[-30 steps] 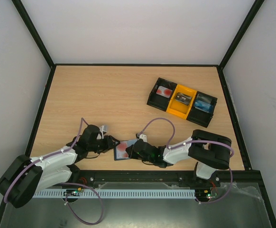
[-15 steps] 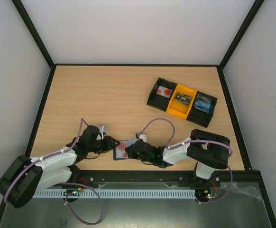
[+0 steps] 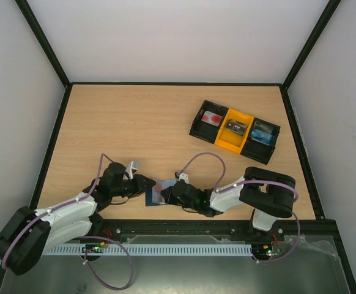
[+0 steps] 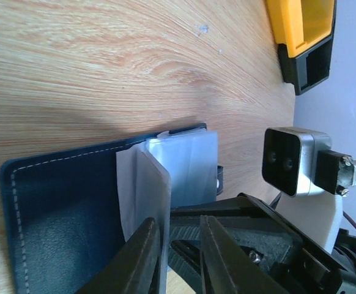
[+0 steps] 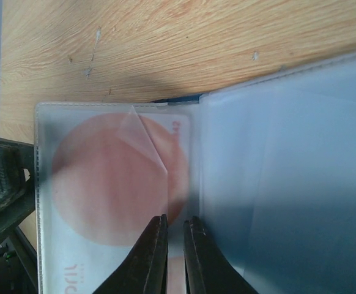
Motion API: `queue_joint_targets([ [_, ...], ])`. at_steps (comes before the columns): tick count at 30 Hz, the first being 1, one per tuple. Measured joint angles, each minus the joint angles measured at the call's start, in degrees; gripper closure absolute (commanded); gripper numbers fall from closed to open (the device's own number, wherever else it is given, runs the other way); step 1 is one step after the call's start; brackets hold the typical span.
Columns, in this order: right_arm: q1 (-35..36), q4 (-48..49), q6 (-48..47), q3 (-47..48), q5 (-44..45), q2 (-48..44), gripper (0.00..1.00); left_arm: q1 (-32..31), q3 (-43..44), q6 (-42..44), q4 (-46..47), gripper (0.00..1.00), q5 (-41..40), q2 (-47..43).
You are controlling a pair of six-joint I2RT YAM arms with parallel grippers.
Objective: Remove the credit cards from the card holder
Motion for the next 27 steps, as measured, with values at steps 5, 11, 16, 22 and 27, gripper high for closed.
queue_joint_targets([
  [5, 0.0, 1.2, -0.8, -0.1, -0.5, 0.4, 0.84, -1.0, 0.0, -1.6, 1.4, 0.75, 0.2, 0.1],
  [11, 0.0, 2.6, -1.1, -0.4, -0.9, 0.5, 0.79, -2.9, 0.0, -2.8, 2.2, 0.74, -0.1, 0.5],
  [16, 0.0, 2.8, -1.1, -2.2, -0.2, -1.2, 0.8, -3.3, 0.0, -3.0, 2.2, 0.73, -0.1, 0.5],
  [22, 0.0, 2.0, -1.3, -2.4, 0.8, -1.7, 0.83, -4.0, 0.5, -3.1, 2.8, 0.72, -0.3, 1.9],
  [27, 0.0, 2.0, -1.4, -2.4, 1.2, -1.7, 0.84, -4.8, 1.4, -3.5, 3.7, 0.73, -0.3, 3.6],
])
